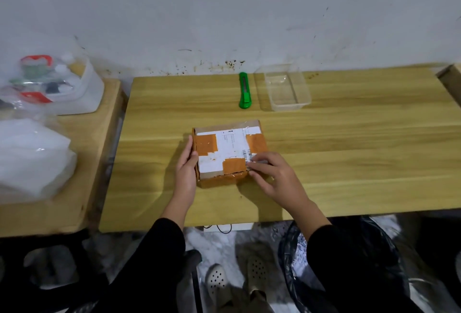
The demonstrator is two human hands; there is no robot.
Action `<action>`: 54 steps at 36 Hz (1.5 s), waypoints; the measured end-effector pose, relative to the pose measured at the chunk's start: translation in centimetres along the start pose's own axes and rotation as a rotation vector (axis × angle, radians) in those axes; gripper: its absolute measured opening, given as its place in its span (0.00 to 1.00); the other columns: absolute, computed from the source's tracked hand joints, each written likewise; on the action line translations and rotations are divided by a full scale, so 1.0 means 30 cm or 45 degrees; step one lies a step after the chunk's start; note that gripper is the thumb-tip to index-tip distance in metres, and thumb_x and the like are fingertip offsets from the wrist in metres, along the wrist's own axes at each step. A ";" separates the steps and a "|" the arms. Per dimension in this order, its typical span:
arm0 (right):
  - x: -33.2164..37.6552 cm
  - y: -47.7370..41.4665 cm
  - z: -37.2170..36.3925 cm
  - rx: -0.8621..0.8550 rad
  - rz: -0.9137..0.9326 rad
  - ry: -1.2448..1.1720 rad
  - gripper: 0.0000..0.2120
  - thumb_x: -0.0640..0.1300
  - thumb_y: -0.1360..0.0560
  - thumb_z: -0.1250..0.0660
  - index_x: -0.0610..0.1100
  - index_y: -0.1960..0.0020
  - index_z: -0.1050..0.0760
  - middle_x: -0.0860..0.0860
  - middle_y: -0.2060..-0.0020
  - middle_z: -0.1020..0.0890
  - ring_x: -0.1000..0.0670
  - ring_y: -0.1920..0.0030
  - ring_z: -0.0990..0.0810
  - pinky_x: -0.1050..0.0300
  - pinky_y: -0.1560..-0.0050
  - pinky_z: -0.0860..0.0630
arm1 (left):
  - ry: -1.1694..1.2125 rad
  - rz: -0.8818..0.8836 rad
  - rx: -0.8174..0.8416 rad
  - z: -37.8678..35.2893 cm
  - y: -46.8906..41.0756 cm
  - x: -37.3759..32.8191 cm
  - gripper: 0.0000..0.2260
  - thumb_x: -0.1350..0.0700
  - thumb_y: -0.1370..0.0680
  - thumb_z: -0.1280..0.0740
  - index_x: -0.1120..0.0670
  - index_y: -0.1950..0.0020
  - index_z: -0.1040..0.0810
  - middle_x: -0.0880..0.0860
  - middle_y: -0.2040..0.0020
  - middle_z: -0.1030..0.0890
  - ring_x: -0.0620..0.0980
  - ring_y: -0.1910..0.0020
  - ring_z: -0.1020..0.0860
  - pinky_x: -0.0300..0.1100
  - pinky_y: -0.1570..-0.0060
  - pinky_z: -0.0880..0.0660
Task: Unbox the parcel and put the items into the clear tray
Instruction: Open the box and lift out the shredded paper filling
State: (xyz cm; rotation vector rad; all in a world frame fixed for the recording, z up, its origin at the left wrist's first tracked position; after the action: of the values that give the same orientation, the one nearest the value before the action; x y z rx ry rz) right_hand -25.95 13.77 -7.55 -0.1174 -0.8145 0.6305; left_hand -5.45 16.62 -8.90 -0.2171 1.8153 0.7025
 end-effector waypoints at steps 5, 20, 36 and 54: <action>0.000 -0.010 0.000 0.039 -0.044 -0.080 0.10 0.45 0.27 0.34 0.42 0.50 0.18 0.47 0.52 0.19 0.49 0.50 0.23 0.56 0.49 0.24 | -0.008 0.088 0.032 0.014 -0.003 -0.003 0.21 0.68 0.20 0.44 0.54 0.28 0.34 0.46 0.34 0.28 0.46 0.38 0.27 0.42 0.36 0.30; 0.028 -0.040 -0.032 0.033 0.039 -0.007 0.08 0.43 0.26 0.35 0.39 0.55 0.19 0.45 0.59 0.19 0.49 0.55 0.26 0.59 0.52 0.29 | -0.016 0.136 0.060 0.013 0.019 -0.020 0.21 0.67 0.20 0.44 0.53 0.28 0.35 0.45 0.37 0.29 0.45 0.38 0.28 0.47 0.31 0.34; 0.110 -0.313 0.126 -0.246 0.193 -0.003 0.07 0.39 0.25 0.36 0.35 0.54 0.21 0.41 0.58 0.21 0.50 0.54 0.26 0.66 0.48 0.31 | -0.616 -0.411 0.108 -0.069 -0.051 -0.134 0.23 0.64 0.20 0.41 0.51 0.27 0.38 0.47 0.26 0.40 0.44 0.26 0.42 0.30 0.31 0.42; -0.160 -0.500 0.053 -0.155 -0.184 -0.251 0.27 0.38 0.25 0.34 0.48 0.29 0.38 0.50 0.44 0.28 0.55 0.48 0.27 0.72 0.50 0.27 | -0.746 -0.261 0.181 -0.152 -0.234 -0.159 0.33 0.59 0.20 0.41 0.38 0.25 0.57 0.48 0.24 0.42 0.42 0.30 0.39 0.38 0.35 0.32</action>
State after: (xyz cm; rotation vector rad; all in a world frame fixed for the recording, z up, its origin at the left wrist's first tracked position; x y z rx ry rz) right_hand -22.35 -1.34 -4.56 -0.1071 -1.0424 0.4608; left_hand -4.07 7.49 -6.11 -0.0867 1.2529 0.4296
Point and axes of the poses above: each hand's wrist, its own y-axis away from the middle knuckle, its own z-axis out of the back of the hand, x = y × z, the point moved 4 cm from there along -y, towards the middle knuckle
